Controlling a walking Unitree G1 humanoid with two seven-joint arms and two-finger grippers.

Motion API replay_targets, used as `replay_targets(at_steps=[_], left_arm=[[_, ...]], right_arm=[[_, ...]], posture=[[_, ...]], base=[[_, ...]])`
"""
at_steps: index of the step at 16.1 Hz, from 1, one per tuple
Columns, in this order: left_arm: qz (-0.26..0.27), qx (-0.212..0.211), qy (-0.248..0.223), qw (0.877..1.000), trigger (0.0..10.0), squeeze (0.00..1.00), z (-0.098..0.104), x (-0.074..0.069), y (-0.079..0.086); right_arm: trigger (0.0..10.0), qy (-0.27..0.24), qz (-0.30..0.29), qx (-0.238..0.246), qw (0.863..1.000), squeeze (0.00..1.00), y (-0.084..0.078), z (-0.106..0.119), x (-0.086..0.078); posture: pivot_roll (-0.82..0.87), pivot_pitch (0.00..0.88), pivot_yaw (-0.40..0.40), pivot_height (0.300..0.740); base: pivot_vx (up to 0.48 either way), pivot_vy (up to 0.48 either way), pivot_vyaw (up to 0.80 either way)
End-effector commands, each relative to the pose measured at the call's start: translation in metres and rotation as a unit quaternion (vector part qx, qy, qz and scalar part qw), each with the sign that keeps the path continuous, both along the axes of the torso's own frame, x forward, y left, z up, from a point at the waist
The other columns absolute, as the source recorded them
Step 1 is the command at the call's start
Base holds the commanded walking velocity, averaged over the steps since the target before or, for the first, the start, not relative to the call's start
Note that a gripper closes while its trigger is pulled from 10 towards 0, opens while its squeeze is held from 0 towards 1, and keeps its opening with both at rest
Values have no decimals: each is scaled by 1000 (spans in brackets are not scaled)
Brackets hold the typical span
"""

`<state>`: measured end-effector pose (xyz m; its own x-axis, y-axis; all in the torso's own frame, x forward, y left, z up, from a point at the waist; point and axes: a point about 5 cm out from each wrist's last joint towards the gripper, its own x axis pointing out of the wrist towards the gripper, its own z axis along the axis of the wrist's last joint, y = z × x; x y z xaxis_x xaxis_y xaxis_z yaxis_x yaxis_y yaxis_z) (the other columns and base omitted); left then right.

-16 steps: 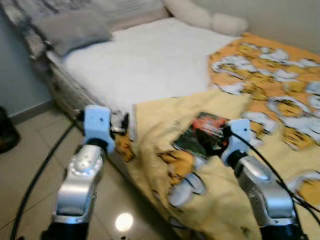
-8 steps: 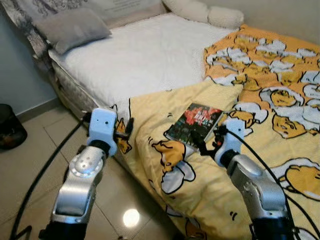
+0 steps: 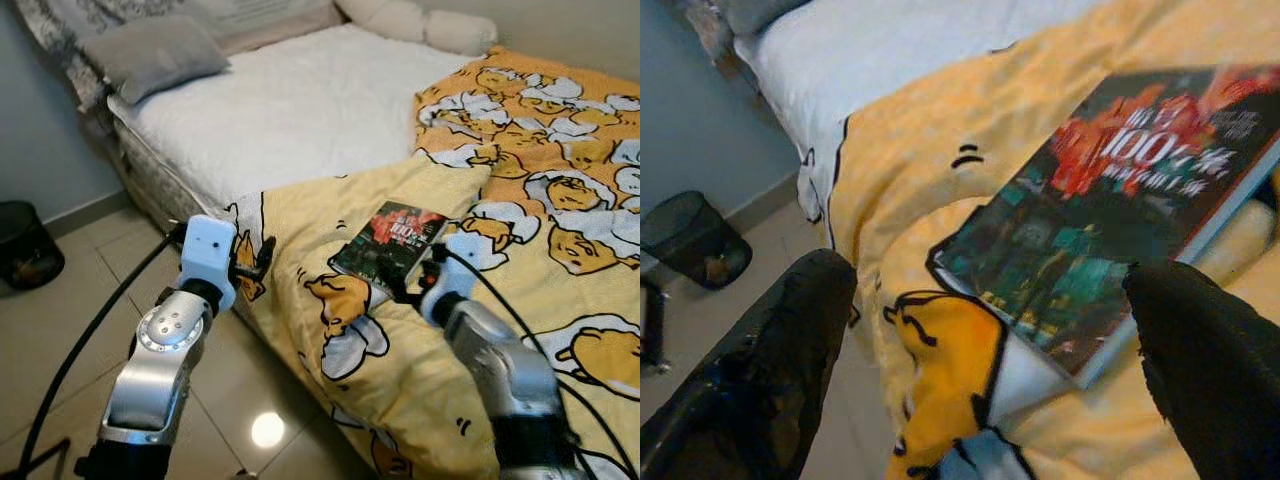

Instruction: Clean up the room

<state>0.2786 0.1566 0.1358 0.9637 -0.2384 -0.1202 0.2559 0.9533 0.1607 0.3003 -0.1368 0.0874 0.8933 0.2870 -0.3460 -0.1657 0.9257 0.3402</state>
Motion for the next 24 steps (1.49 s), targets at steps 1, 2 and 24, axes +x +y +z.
replay_targets(at_steps=[1, 2, 24], left_arm=[[-17, 8, -3, 1000, 10000, 0, 3, 1, -2], [-22, 12, -2, 1000, 10000, 0, 3, 1, -1], [-274, 17, 96, 957, 10000, 1000, 7, -43, 17]], right_arm=[[10000, 4, -15, 15, 1000, 1000, -2, 2, 5], [10000, 11, -16, 25, 999, 1000, 0, 1, 8], [10000, 163, -147, 101, 970, 0, -11, -46, 42]], posture=[[-26, 0, 1, 740], [-23, 0, 2, 740], [85, 44, 15, 740]], base=[[0, 0, 0], [0, 0, 0], [0, 0, 0]])
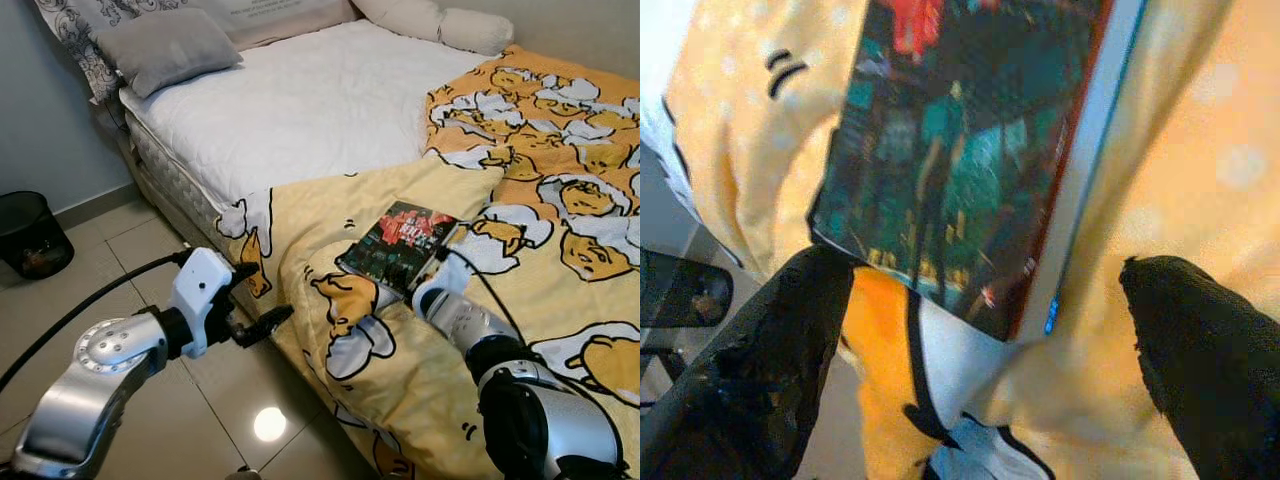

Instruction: Clean up the room

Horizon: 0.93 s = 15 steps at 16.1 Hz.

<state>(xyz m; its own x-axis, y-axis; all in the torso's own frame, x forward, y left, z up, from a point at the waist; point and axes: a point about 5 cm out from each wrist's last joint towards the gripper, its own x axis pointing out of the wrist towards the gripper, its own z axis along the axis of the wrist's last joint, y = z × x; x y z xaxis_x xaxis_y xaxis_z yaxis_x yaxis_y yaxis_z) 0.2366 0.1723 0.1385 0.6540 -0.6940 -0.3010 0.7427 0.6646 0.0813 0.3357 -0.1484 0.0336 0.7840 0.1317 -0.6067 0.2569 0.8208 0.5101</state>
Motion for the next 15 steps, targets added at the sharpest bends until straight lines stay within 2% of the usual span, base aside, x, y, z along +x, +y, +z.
replay_targets(at_steps=[1, 7, 13, 15], left_arm=[[-4, 2, -3, 1000, 10000, 1000, 5, -2, 2], [-22, -5, 2, 1000, 10000, 1000, 14, -7, -1], [-23, 1, 12, 1000, 10000, 1000, 12, -10, 0], [-24, 0, 12, 1000, 10000, 1000, 11, -10, 0]], right_arm=[[10000, -16, 0, -7, 1000, 0, 0, 9, 7], [10000, -59, 17, 35, 997, 0, 3, 22, 16], [10000, -49, 22, 2, 999, 0, 1, 13, 11], [10000, -49, 27, 7, 998, 0, 2, 12, 10]], posture=[[90, 65, 21, 740], [111, 144, 56, 740], [116, 146, 48, 740], [112, 140, 50, 740]], base=[[0, 0, 0], [0, 0, 0], [0, 0, 0], [0, 0, 0]])
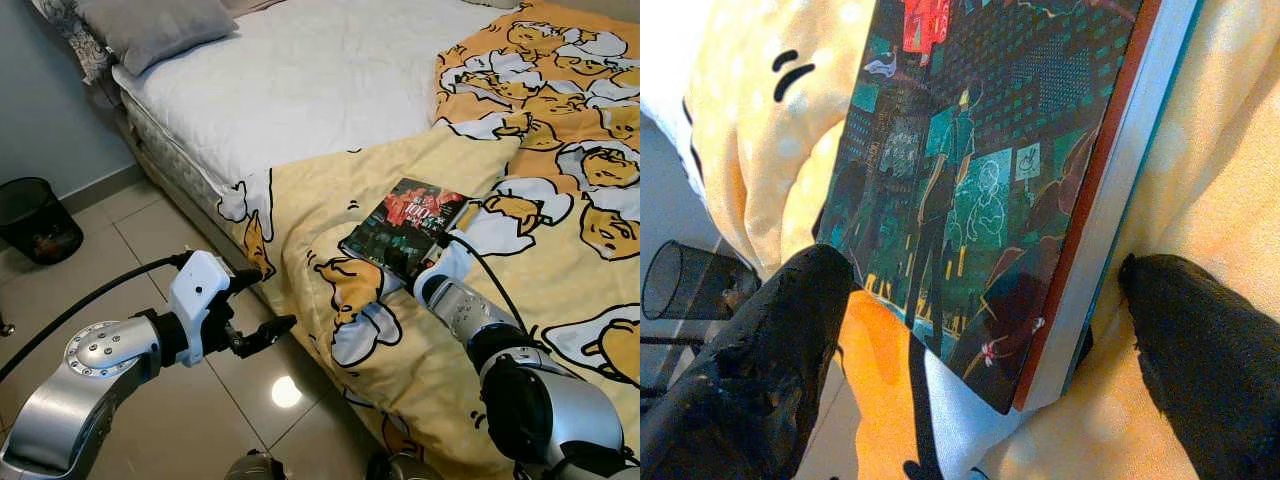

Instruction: Clean up the room

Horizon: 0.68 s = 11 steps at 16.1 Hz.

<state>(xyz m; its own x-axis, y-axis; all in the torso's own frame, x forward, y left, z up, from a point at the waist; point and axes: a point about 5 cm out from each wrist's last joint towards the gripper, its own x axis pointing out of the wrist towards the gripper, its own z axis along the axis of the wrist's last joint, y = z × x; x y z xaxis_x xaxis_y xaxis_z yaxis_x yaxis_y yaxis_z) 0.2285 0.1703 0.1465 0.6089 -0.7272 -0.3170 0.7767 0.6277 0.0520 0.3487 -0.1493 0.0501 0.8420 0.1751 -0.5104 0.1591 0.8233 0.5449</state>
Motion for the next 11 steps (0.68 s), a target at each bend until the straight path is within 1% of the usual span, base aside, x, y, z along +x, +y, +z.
replay_targets(at_steps=[1, 5, 7, 11], left_arm=[[1, 3, -4, 1000, 10000, 1000, 3, -1, 2], [2, 2, -5, 1000, 10000, 1000, 3, 0, 2], [4, 3, -6, 1000, 10000, 1000, 4, 1, 3], [5, 8, -6, 1000, 10000, 1000, 3, 1, 5]], right_arm=[[10000, 6, 7, 5, 1000, 0, 4, -4, -2], [10000, 1, 27, 30, 999, 0, 8, -3, -3], [10000, -17, 31, 69, 997, 0, 10, 5, 1], [10000, -27, 35, 65, 997, 0, 6, 9, 4]], posture=[[109, 137, 53, 740], [107, 131, 53, 740], [106, 128, 53, 740], [103, 124, 56, 740]], base=[[0, 0, 0], [0, 0, 0], [0, 0, 0], [0, 0, 0]])
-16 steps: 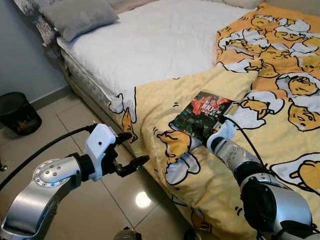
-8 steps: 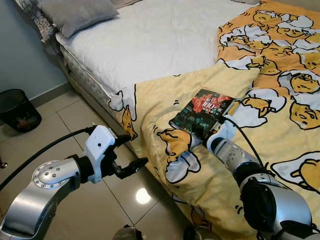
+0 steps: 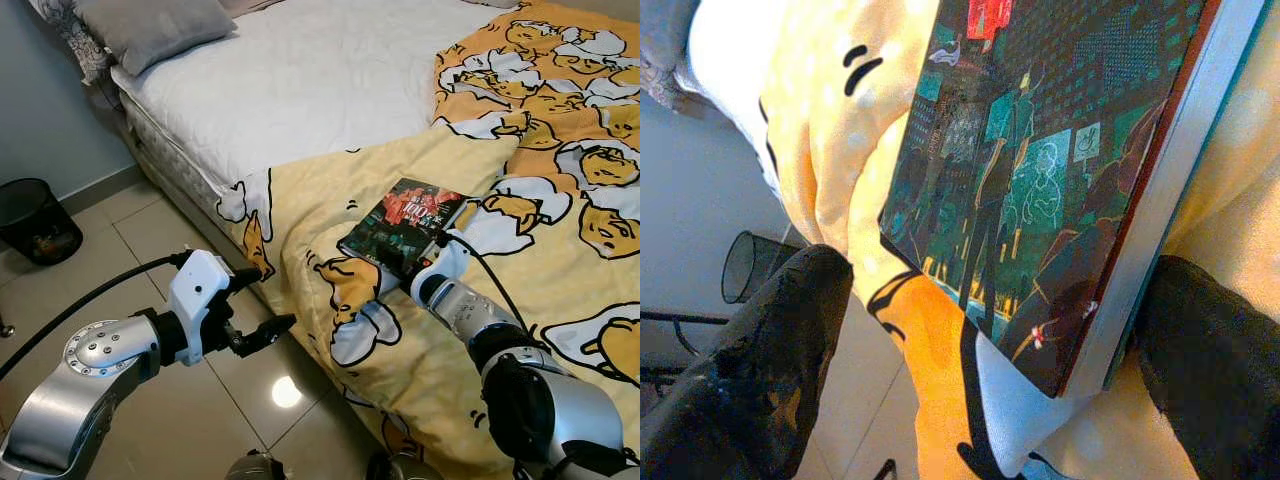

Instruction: Clean up the room

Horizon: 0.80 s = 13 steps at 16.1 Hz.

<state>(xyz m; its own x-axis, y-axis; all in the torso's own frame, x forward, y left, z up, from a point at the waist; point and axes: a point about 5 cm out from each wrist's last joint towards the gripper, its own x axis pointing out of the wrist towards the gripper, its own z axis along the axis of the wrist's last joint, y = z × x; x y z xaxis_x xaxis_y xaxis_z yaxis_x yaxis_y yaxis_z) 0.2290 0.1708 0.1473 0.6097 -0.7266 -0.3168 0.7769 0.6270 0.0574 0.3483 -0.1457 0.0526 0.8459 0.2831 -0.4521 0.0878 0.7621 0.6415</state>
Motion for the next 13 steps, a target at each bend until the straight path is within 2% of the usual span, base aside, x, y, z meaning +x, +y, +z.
replay_targets(at_steps=[1, 6, 7, 13], left_arm=[[5, 8, -4, 1000, 10000, 1000, 2, 1, 5], [6, 15, -8, 1000, 10000, 1000, 1, 3, 7], [7, 16, -11, 1000, 10000, 1000, 2, 5, 8], [6, 15, -16, 1000, 10000, 1000, 3, 8, 8]], right_arm=[[10000, -12, 2, 8, 1000, 0, 0, 9, 6], [10000, -24, 31, 19, 999, 0, -4, 13, 7], [10000, -37, 42, 39, 998, 0, -5, 19, 9], [10000, -59, 42, 77, 994, 0, -6, 29, 14]], posture=[[101, 120, 54, 740], [94, 100, 47, 740], [92, 95, 47, 740], [92, 85, 51, 740]], base=[[0, 0, 0], [0, 0, 0], [0, 0, 0], [0, 0, 0]])
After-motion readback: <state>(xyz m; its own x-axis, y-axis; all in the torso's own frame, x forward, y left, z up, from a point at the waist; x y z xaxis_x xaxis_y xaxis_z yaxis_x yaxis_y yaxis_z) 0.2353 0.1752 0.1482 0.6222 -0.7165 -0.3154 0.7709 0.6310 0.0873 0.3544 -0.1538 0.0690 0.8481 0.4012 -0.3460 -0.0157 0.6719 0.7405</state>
